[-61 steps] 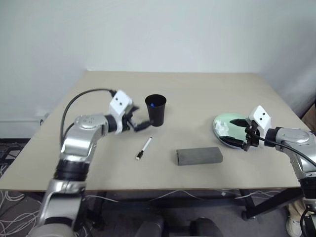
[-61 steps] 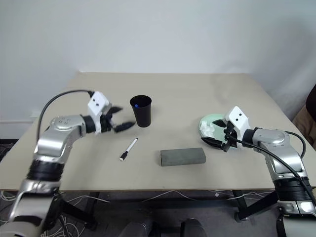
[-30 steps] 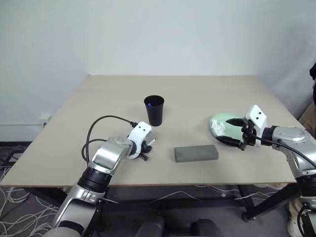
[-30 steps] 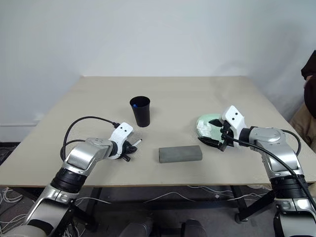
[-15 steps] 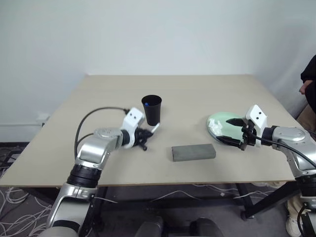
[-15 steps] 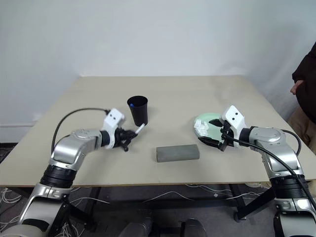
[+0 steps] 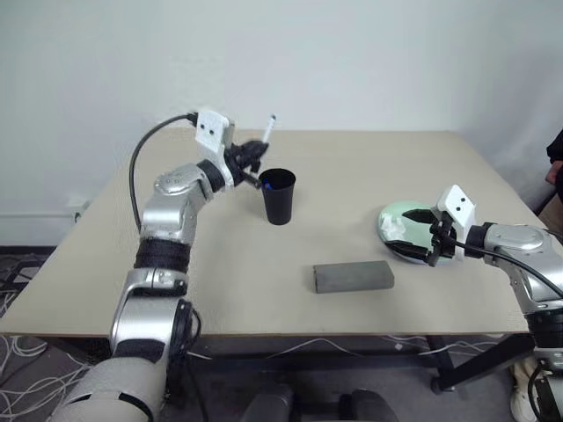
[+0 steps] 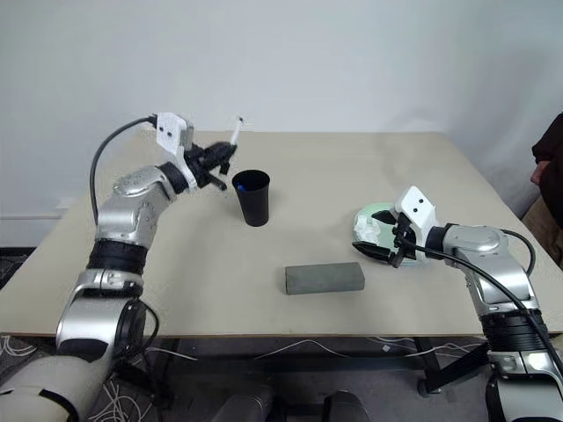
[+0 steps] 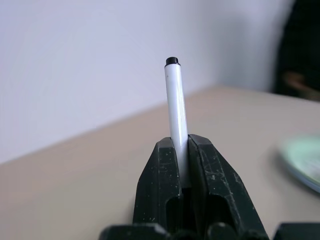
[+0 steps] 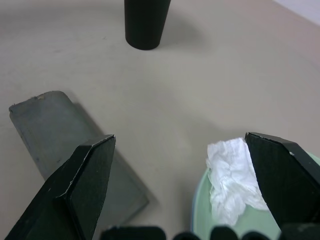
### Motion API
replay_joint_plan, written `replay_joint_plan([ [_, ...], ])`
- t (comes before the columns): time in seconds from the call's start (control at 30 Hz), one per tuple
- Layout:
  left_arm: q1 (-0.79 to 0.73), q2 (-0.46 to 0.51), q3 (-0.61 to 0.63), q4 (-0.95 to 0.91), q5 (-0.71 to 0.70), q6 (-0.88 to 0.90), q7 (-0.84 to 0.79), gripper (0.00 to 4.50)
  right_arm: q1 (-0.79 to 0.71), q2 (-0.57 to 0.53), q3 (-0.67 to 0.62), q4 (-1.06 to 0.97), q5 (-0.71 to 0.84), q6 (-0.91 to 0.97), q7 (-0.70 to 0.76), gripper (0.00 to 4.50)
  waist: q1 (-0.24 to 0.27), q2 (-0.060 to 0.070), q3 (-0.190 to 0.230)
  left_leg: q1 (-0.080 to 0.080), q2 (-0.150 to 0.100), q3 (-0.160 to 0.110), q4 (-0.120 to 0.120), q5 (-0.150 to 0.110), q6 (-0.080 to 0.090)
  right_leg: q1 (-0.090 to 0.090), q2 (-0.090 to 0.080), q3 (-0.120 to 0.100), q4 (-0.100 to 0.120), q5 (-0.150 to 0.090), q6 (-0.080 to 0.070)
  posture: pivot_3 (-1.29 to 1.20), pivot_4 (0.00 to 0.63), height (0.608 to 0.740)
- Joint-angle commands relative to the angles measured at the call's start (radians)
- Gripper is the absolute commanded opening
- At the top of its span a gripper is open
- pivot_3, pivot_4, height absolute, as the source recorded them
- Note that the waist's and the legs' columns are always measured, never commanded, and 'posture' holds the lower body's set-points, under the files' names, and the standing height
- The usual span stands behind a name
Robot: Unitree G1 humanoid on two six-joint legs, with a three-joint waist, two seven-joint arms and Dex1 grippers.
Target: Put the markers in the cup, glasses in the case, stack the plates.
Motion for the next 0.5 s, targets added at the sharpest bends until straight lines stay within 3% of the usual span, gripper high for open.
replay_joint_plan([
  [0.03,-0.08,-0.043,0.023,0.166,0.047,-0.198,0.104,0.07,-0.033,-0.002,-0.018,-0.007,0.004,-0.015,-0.001,4.5,0.009,0.0,0.0,0.0,0.0,0.0,0.0,0.0,0.0,0.0,0.0,0.001,-0.001,0.0,0.0,0.0,0.0,0.731],
  [0.27,-0.14,-0.111,0.029,0.344,0.059,-0.3,0.092,0.07,-0.024,0.004,-0.02,-0.015,0.006,-0.016,-0.006,4.5,0.012,-0.001,0.0,-0.014,-0.001,0.0,0.004,0.0,0.002,-0.009,0.0,0.0,0.001,0.001,-0.001,0.0,0.0,0.731],
  [0.5,-0.148,-0.144,0.027,0.401,0.071,-0.335,0.09,0.07,-0.018,0.005,-0.026,-0.017,0.007,-0.016,-0.009,4.5,0.012,-0.001,0.0,-0.015,-0.001,0.001,0.005,0.0,0.003,-0.01,0.0,0.001,0.001,0.001,-0.001,0.0,0.0,0.731],
])
